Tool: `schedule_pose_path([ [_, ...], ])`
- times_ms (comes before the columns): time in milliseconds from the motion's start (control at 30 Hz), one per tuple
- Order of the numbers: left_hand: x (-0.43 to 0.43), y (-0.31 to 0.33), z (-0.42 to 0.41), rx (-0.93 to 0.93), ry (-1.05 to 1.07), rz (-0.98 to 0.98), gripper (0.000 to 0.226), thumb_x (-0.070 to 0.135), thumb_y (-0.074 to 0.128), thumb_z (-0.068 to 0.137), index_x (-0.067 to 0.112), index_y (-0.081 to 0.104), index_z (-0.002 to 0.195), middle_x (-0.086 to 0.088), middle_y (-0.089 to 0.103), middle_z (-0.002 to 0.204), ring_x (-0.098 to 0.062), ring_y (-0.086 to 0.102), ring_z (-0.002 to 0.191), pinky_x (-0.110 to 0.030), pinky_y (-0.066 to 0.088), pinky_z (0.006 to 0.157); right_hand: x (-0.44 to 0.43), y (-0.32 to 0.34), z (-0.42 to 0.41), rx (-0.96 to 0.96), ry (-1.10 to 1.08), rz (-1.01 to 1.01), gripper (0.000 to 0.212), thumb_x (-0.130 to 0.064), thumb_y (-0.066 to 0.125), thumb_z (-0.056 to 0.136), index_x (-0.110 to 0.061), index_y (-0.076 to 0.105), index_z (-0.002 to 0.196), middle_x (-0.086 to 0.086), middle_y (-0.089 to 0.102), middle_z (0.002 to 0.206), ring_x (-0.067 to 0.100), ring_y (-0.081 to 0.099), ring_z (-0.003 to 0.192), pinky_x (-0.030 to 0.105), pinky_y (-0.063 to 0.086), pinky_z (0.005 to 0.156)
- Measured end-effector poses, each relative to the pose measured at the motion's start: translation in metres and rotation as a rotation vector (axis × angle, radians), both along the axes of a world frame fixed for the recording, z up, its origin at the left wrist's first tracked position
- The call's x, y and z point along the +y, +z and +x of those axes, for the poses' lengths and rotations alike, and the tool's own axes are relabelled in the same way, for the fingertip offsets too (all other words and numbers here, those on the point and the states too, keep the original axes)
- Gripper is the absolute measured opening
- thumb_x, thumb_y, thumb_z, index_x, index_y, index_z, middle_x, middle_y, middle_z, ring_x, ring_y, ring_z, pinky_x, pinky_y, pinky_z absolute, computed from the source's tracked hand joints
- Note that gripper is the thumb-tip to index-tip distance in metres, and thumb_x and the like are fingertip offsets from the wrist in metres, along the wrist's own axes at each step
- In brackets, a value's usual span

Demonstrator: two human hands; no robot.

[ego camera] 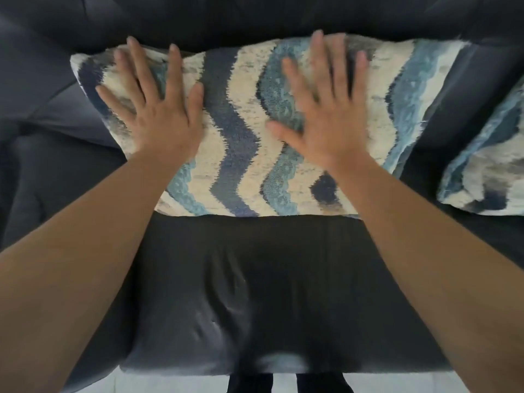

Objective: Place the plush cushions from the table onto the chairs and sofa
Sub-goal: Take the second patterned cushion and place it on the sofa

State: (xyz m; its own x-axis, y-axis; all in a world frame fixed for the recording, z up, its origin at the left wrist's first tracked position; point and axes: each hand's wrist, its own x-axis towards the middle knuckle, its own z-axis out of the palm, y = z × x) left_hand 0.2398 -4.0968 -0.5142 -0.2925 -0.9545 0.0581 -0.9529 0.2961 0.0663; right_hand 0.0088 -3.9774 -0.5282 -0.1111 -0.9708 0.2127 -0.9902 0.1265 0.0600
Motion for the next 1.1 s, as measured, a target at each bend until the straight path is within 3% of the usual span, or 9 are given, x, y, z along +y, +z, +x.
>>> schedule_pose_path([
  [133,0.008,-0.006,-0.004,0.018,0.012,-0.043,0.063,0.061,0.009,0.104,0.036,0.005,0.162,-0.02,-0.004,0.17,-0.04,-0.004,0.157,-0.074,-0.005,0.116,0.051,-0.006,-0.064,-0.07,-0.362,0.1,0.1,-0.088,0.02,0.092,-0.023,0.002,0.166,0.028,0.004,0.17,0.05,0.005,0.157,0.072,0.002,0.121],
  [233,0.024,-0.014,0.004,0.171,0.045,-0.128,0.064,0.056,0.024,0.107,0.025,0.015,0.163,-0.03,0.007,0.167,-0.044,0.007,0.156,-0.067,0.0,0.119,0.081,-0.022,-0.042,-0.302,-0.566,-0.074,0.102,-0.078,0.037,0.097,-0.008,0.006,0.165,0.035,0.003,0.167,0.051,0.003,0.157,0.065,0.002,0.124],
  [367,0.086,-0.04,0.013,0.593,0.543,-0.008,0.079,0.058,0.033,0.104,0.013,0.008,0.163,-0.024,-0.003,0.169,-0.036,0.01,0.157,-0.056,0.01,0.124,0.112,-0.052,0.03,-0.766,-0.862,-0.3,0.102,-0.066,0.048,0.1,-0.001,0.004,0.164,0.034,-0.01,0.167,0.044,-0.002,0.159,0.06,0.004,0.126],
  [467,0.113,-0.073,0.012,0.827,0.751,0.232,0.09,0.063,0.037,0.096,0.017,-0.002,0.163,-0.023,-0.012,0.169,-0.04,0.001,0.156,-0.056,0.005,0.124,0.115,-0.084,0.067,-0.884,-0.845,-0.197,0.109,-0.074,0.047,0.094,-0.007,-0.002,0.165,0.031,-0.018,0.167,0.048,-0.01,0.157,0.064,-0.001,0.125],
  [533,0.101,-0.09,0.01,0.842,0.791,0.258,0.09,0.065,0.035,0.096,0.019,-0.003,0.163,-0.022,-0.01,0.169,-0.037,-0.002,0.157,-0.056,0.0,0.124,0.1,-0.103,0.062,-0.909,-0.811,-0.157,0.113,-0.081,0.043,0.089,-0.01,-0.004,0.165,0.029,-0.02,0.168,0.052,-0.015,0.155,0.065,-0.007,0.123],
  [767,0.086,-0.121,0.016,0.881,0.693,0.285,0.097,0.08,0.026,0.087,0.029,-0.01,0.162,-0.004,-0.01,0.172,-0.023,-0.004,0.159,-0.052,-0.003,0.124,0.092,-0.132,0.038,-0.883,-0.716,-0.177,0.115,-0.082,0.044,0.087,-0.01,0.0,0.165,0.028,-0.014,0.169,0.05,-0.01,0.156,0.067,-0.006,0.123],
  [933,0.11,-0.112,0.032,1.061,1.217,0.29,0.085,0.072,0.031,0.097,0.029,-0.002,0.163,-0.003,-0.001,0.173,-0.025,0.007,0.159,-0.045,0.006,0.127,0.098,-0.109,0.075,-1.069,-1.141,-0.346,0.119,-0.08,0.052,0.086,-0.008,-0.001,0.165,0.029,-0.014,0.169,0.042,-0.008,0.158,0.057,-0.004,0.125],
  [1033,0.101,-0.101,0.029,1.241,1.094,0.39,0.102,0.086,0.03,0.087,0.029,-0.006,0.163,0.003,-0.005,0.172,-0.021,0.006,0.159,-0.047,0.006,0.128,0.09,-0.108,0.066,-1.256,-1.143,-0.387,0.118,-0.072,0.056,0.086,-0.011,-0.008,0.164,0.03,-0.019,0.167,0.044,-0.017,0.157,0.054,-0.008,0.124],
  [1100,0.079,-0.11,0.039,1.232,0.993,0.476,0.128,0.105,0.024,0.06,0.032,0.003,0.163,0.007,0.001,0.173,-0.016,0.009,0.158,-0.044,0.008,0.129,0.085,-0.112,0.048,-1.32,-1.008,-0.339,0.122,-0.079,0.047,0.08,-0.015,-0.015,0.163,0.027,-0.023,0.167,0.042,-0.023,0.155,0.057,-0.011,0.123],
])
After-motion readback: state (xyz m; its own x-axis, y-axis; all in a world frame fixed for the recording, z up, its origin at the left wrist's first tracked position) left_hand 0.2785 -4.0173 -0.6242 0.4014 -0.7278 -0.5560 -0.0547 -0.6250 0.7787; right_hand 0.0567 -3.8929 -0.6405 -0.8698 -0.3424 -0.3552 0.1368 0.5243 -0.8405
